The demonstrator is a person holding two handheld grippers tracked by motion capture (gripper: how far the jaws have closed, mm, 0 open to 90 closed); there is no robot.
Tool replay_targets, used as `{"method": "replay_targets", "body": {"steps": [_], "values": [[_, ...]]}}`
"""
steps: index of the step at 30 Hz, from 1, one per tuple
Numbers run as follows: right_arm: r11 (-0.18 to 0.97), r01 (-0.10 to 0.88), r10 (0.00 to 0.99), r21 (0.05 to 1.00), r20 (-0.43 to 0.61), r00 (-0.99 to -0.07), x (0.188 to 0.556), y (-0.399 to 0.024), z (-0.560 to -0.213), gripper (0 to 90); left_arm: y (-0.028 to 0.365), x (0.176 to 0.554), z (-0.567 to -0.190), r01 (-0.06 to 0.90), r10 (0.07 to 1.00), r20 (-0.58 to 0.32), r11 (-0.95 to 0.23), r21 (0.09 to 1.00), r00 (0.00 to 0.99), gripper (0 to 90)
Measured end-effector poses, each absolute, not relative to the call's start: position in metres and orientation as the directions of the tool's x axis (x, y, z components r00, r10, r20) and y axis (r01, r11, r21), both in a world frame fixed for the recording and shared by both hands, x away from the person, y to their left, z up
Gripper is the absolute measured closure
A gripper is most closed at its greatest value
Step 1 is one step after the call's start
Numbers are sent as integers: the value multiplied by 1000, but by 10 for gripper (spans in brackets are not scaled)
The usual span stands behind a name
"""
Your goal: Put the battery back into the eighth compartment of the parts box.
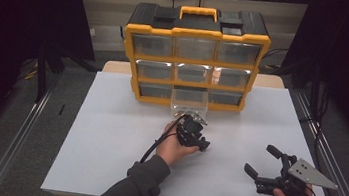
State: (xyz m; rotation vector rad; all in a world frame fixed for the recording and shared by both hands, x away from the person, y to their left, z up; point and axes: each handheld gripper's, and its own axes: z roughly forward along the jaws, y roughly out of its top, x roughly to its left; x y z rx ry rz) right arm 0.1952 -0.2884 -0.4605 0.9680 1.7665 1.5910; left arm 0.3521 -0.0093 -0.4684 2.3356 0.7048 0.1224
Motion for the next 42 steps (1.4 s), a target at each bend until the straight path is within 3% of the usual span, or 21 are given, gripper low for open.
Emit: {"method": "replay_targets", "body": {"steps": [4,5,8,12,15,24,42], "values": [[32,140,813,990,56,-579,195,-288,-460,13,-10,352,-472,470,524,-105,-636,612,845,611],[31,140,814,990,57,-579,195,-288,-460,13,-9,352,-472,445,516,-65,-660,605,854,651],[32,140,814,990,55,-578,195,-288,-460,15,-6,356,-472,475,528,-104,-639,606,843,769],[32,139,815,990,54,-576,195,-288,-460,16,-5,357,-471,485,535,-109,-637,599,838,773],[31,142,816,989,57,-575,196,-288,-461,16,-2,361,-469,517,531,-173,-614,596,830,773],[30,141,816,989,57,-576,195,-289,-460,16,13,370,-443,540,521,-233,-577,613,821,774],[28,141,817,990,58,-573,196,-289,-461,15,25,390,-389,546,524,-261,-519,657,811,774]]}}
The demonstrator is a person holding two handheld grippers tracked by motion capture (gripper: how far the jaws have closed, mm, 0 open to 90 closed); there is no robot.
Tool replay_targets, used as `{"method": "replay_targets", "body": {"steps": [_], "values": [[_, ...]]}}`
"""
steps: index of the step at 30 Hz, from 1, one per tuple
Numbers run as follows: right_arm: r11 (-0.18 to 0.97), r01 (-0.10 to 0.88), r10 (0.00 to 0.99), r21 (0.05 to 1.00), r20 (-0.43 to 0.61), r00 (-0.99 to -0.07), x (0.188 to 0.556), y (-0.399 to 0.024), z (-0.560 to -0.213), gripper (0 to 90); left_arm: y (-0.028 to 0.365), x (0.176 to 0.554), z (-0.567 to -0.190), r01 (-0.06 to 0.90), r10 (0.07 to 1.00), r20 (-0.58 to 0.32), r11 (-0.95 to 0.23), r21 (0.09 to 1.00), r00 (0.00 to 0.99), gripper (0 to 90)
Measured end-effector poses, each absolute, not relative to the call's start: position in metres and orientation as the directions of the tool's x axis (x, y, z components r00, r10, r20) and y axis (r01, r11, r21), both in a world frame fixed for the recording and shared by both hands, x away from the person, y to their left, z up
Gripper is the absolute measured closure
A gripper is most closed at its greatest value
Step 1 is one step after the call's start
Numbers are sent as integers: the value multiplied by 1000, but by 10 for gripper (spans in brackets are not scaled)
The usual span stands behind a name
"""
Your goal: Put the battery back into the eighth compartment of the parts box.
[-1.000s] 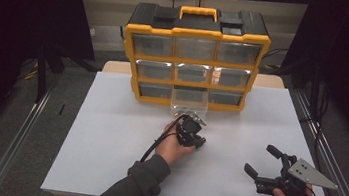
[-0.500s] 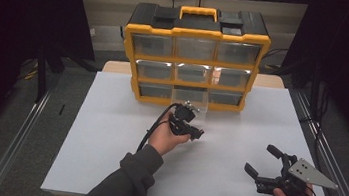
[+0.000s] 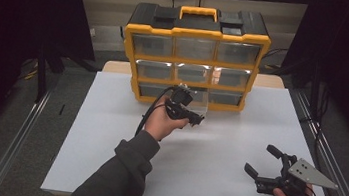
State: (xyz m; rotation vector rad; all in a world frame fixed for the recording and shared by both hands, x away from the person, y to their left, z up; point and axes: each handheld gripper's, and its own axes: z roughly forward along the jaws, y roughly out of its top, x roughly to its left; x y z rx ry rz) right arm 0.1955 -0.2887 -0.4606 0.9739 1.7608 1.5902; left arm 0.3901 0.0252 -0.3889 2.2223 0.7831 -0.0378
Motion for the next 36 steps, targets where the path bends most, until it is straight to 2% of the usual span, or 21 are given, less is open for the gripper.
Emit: {"method": "replay_targets", "body": {"steps": [21,36], "values": [[28,141,814,990,60,-577,196,-289,-461,14,23,428,-368,569,609,-229,-451,688,759,774],[22,139,811,990,63,-582,195,-290,-460,14,10,450,-385,600,655,-226,-426,677,721,772]]}}
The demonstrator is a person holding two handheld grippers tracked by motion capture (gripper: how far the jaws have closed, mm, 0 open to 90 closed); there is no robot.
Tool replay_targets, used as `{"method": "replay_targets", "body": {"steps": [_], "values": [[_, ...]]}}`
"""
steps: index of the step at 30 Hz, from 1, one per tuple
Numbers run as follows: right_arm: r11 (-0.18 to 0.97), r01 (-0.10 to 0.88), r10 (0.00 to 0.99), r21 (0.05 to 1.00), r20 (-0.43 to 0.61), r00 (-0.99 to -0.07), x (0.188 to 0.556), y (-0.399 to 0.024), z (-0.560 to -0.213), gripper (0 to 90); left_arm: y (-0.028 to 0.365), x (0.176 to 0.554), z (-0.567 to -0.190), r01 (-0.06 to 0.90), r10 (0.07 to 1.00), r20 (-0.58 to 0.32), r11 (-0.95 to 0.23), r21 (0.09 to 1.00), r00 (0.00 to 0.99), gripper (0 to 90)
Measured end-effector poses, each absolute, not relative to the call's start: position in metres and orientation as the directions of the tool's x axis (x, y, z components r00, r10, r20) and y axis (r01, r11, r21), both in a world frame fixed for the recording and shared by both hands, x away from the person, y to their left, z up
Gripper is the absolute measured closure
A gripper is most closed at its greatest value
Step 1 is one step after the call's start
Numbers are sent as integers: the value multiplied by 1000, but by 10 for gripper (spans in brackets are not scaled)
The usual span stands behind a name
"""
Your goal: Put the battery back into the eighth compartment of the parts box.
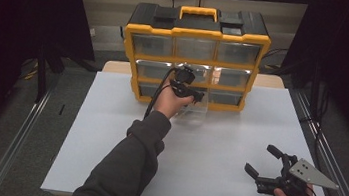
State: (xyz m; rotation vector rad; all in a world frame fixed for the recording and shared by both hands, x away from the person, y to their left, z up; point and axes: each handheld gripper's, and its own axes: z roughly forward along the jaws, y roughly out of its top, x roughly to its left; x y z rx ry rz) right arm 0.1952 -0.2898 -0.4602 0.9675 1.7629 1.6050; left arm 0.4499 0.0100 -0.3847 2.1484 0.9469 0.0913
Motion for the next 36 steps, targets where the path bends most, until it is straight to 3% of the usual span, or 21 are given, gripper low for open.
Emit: {"method": "replay_targets", "body": {"steps": [3,5,16,27,36], "values": [[19,139,812,990,66,-581,195,-290,-460,14,9,450,-388,583,635,-233,-419,696,736,751],[17,139,809,990,69,-584,195,-290,-460,14,9,449,-387,579,636,-232,-414,703,736,670],[25,139,809,990,62,-584,196,-289,-460,14,19,434,-379,546,610,-244,-375,749,754,475],[26,140,807,990,62,-587,198,-288,-461,14,43,405,-378,441,520,-239,-309,843,820,244],[22,145,810,989,68,-582,198,-288,-461,15,77,384,-390,413,521,-245,-234,880,817,185]]}}
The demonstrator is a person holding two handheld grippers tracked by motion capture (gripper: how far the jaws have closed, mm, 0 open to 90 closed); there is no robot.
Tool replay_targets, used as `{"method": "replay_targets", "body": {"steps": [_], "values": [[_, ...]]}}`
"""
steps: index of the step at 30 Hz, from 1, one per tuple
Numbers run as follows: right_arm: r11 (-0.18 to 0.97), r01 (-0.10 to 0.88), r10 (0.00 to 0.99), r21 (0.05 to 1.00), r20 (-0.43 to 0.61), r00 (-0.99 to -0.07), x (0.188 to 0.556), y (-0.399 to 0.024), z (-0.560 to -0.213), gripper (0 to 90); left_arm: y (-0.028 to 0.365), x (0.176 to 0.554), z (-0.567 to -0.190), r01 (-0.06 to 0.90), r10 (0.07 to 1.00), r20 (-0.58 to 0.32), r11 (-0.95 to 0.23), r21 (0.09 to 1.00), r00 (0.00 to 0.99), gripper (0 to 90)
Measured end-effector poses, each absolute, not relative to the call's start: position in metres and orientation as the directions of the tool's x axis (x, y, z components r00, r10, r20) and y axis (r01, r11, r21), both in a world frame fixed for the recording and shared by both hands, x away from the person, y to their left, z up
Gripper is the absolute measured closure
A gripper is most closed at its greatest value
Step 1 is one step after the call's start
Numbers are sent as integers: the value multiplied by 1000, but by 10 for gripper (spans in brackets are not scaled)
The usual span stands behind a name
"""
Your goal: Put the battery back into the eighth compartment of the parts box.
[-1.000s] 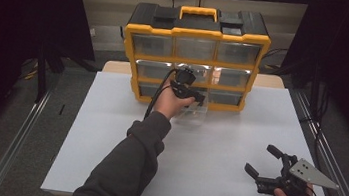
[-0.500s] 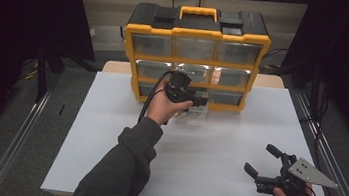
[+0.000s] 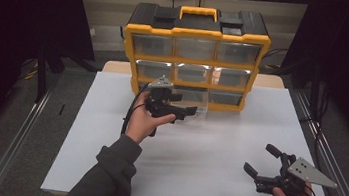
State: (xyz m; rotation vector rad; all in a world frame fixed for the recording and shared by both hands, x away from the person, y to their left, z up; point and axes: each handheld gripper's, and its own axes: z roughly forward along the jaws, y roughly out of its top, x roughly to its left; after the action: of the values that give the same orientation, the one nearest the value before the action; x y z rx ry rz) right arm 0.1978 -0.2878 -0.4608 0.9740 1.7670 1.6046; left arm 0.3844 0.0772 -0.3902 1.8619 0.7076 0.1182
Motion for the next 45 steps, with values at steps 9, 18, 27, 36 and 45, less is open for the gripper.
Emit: {"method": "replay_targets", "body": {"steps": [9,18,27,36,45], "values": [[22,148,812,989,69,-580,198,-288,-461,15,107,372,-410,402,558,-218,-231,886,801,151],[22,149,815,989,68,-575,197,-288,-461,16,130,356,-418,372,536,-217,-198,907,816,110],[37,150,818,988,56,-572,198,-288,-462,16,159,341,-427,343,537,-216,-147,928,815,79],[45,150,822,988,49,-568,199,-288,-462,15,188,326,-433,343,571,-217,-122,932,792,64],[43,155,823,987,53,-566,199,-287,-463,15,210,315,-441,338,580,-225,-93,937,783,56]]}}
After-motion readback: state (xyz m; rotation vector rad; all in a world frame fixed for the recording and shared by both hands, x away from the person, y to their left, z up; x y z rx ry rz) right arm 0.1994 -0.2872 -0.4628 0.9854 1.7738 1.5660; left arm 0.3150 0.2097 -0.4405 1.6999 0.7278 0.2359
